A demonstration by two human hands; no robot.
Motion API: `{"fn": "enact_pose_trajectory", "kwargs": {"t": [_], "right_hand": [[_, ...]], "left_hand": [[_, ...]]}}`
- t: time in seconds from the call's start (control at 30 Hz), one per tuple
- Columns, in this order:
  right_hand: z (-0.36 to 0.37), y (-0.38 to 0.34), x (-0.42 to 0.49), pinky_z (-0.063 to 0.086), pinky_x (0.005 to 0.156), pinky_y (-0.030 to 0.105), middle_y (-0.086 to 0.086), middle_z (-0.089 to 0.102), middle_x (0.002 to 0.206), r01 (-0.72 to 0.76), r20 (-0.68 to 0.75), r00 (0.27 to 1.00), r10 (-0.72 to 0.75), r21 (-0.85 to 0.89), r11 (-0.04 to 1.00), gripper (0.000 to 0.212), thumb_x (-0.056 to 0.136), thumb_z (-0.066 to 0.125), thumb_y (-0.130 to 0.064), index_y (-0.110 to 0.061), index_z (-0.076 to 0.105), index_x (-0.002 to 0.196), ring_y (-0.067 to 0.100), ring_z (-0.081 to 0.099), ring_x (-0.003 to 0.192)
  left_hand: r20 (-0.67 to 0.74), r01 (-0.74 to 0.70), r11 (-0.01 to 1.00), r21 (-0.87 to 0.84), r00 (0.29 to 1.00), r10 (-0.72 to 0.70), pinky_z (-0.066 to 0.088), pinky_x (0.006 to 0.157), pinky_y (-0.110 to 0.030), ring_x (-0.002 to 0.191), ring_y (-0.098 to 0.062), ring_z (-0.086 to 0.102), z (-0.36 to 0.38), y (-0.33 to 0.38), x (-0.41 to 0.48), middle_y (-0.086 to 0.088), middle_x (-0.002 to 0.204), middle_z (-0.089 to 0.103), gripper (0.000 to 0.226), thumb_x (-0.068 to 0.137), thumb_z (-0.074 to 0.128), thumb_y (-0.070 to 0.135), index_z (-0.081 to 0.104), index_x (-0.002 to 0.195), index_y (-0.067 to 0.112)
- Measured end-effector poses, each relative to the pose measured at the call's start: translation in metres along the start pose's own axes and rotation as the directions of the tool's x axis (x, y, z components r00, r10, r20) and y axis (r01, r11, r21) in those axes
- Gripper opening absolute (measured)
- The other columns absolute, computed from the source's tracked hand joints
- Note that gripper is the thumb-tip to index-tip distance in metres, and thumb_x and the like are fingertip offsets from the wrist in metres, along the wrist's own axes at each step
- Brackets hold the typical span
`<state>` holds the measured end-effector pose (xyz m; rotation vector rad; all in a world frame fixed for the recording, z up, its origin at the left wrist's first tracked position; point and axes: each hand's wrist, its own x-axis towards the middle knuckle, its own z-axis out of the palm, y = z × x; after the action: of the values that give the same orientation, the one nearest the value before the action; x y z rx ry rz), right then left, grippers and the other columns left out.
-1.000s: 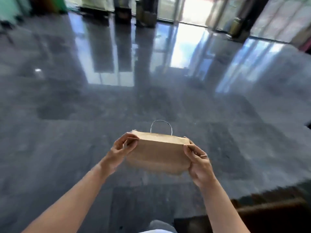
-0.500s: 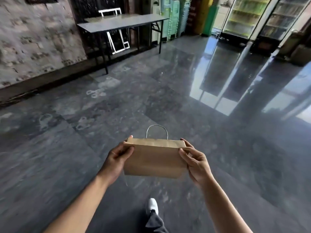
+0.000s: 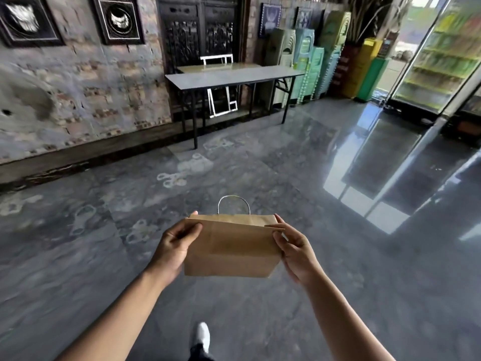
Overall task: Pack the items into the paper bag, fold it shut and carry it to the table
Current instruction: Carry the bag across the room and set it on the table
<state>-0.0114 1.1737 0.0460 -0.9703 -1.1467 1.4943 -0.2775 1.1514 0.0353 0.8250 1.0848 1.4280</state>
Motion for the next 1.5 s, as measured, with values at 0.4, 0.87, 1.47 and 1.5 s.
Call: {"fn": "enact_pose_trajectory", "kwargs": {"t": [0.4, 0.87, 1.47, 1.5], "right_hand": [[0.057, -0.020, 0.415, 0.048, 0.068, 0.020, 0.002, 0.049, 0.143, -0.001, -0.030, 1.000, -0.001, -0.075, 0.997, 0.020, 0.097, 0.048, -0.001, -0.011, 0.066, 0.101, 0.006, 0.060, 0.088], [0.061, -0.041, 0.858, 0.045, 0.059, 0.017, 0.004, 0.044, 0.122, 0.022, -0.041, 0.999, -0.025, -0.086, 0.996, 0.019, 0.099, 0.048, -0.007, -0.007, 0.060, 0.114, 0.002, 0.054, 0.071], [0.030, -0.066, 1.425, 0.041, 0.064, 0.023, -0.008, 0.064, 0.083, 0.052, -0.016, 0.998, -0.057, -0.229, 0.972, 0.022, 0.098, 0.048, -0.012, -0.020, 0.067, 0.091, 0.007, 0.052, 0.077], [0.030, -0.065, 1.459, 0.041, 0.064, 0.024, -0.007, 0.063, 0.080, 0.063, -0.011, 0.998, -0.068, -0.244, 0.968, 0.024, 0.098, 0.047, -0.012, -0.021, 0.067, 0.087, 0.009, 0.051, 0.075]], "left_hand": [[-0.143, -0.097, 0.994, -0.058, 0.986, 0.088, 0.029, 0.117, -0.050, 0.130, -0.030, 0.051, -0.041, 0.059, 0.384, -0.013, 0.133, 0.061, 0.024, 0.089, 0.061, 0.002, 0.072, 0.105, 0.016], [-0.158, -0.066, 0.998, 0.014, 0.985, 0.067, 0.028, 0.118, -0.050, 0.132, -0.032, 0.049, -0.034, 0.117, 0.821, -0.016, 0.136, 0.058, 0.037, 0.092, 0.059, 0.008, 0.060, 0.129, 0.012], [-0.249, -0.039, 0.999, 0.011, 0.968, 0.040, 0.026, 0.120, -0.045, 0.136, -0.026, 0.045, -0.004, 0.160, 1.374, -0.013, 0.142, 0.053, 0.037, 0.094, 0.056, 0.007, 0.057, 0.131, 0.006], [-0.247, -0.049, 0.999, 0.019, 0.968, 0.052, 0.027, 0.119, -0.045, 0.136, -0.025, 0.045, -0.006, 0.159, 1.411, -0.012, 0.141, 0.054, 0.037, 0.094, 0.057, 0.008, 0.057, 0.130, 0.006]]}}
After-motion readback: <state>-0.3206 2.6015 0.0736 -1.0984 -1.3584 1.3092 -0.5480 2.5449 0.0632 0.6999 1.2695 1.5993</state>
